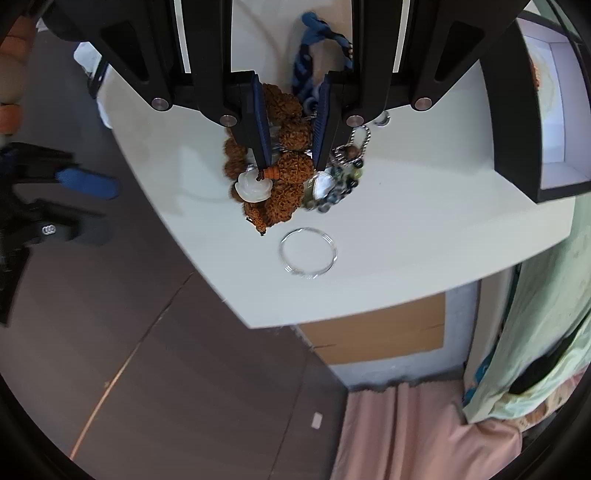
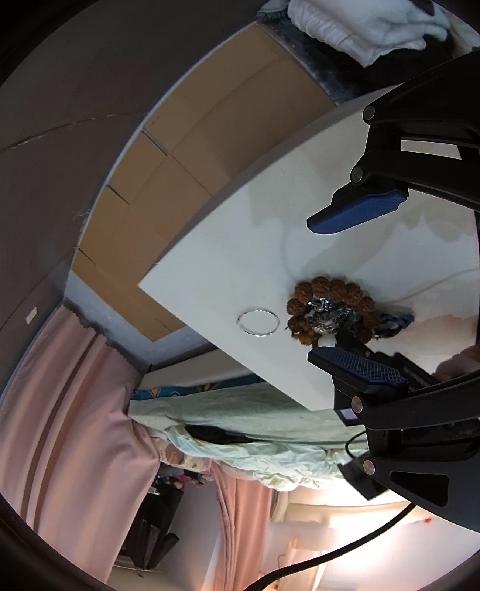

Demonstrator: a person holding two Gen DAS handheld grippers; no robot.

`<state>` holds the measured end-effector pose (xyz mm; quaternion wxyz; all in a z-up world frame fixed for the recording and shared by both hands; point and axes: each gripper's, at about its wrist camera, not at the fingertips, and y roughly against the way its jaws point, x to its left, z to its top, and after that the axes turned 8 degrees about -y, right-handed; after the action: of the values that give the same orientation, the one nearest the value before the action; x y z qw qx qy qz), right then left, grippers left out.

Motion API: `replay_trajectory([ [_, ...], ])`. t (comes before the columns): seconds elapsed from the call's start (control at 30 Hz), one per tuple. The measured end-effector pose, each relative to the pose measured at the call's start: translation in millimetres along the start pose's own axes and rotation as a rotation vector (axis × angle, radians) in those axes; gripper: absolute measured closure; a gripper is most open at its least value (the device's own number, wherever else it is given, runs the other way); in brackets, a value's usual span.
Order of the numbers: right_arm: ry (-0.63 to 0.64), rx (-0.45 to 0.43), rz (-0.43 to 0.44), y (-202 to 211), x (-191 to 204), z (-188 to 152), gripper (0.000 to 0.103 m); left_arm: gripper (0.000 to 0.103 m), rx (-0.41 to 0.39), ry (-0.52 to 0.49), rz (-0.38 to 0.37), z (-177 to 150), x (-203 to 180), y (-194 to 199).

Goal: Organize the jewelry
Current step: 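Lift the bead bracelet with the left gripper while the right gripper grasps the grey bead strand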

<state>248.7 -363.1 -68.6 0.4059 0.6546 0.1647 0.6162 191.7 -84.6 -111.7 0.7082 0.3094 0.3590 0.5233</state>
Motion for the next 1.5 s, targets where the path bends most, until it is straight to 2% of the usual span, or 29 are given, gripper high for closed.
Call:
replay_trajectory([
  [0.1,0.007,0.008,-0.004,-3.3,1.4,-1.3,0.039,0.079,-0.032,0.001,-0.027,3.8,-4.5,9.4],
  [0.13,0.012,0.008,-0.008,-3.9,0.5,-2.2,0.039,0.084,-0.046,0.005,-0.044,4.5,-5.2,14.4],
  [0.27,0.030,0.006,-0.021,-6.0,3.2,-5.8,0.039,0.084,-0.096,0.012,-0.109,8.9,-9.1,32.8],
  [0.37,0.040,0.011,-0.034,-9.3,4.6,-6.7,0.039,0.084,-0.139,0.007,-0.128,11.8,-10.9,48.0],
  [0.57,0.070,0.035,-0.056,-21.7,9.7,-11.7,0.047,0.084,-0.197,0.017,-0.112,12.4,-1.3,72.7],
  [0.83,0.135,0.091,-0.092,-49.9,23.5,-20.7,0.069,0.084,-0.236,0.063,-0.076,7.7,25.1,88.8],
  [0.93,0.163,0.110,-0.112,-62.1,27.6,-23.4,0.074,0.084,-0.244,0.079,-0.064,5.7,34.6,93.4],
  [1.37,0.186,0.166,-0.165,-101.4,34.9,-25.1,0.075,0.084,-0.254,0.146,-0.041,0.7,72.6,101.1],
  [1.5,0.185,0.167,-0.178,-107.4,35.3,-23.6,0.083,0.084,-0.253,0.155,-0.029,-1.7,76.5,102.6],
])
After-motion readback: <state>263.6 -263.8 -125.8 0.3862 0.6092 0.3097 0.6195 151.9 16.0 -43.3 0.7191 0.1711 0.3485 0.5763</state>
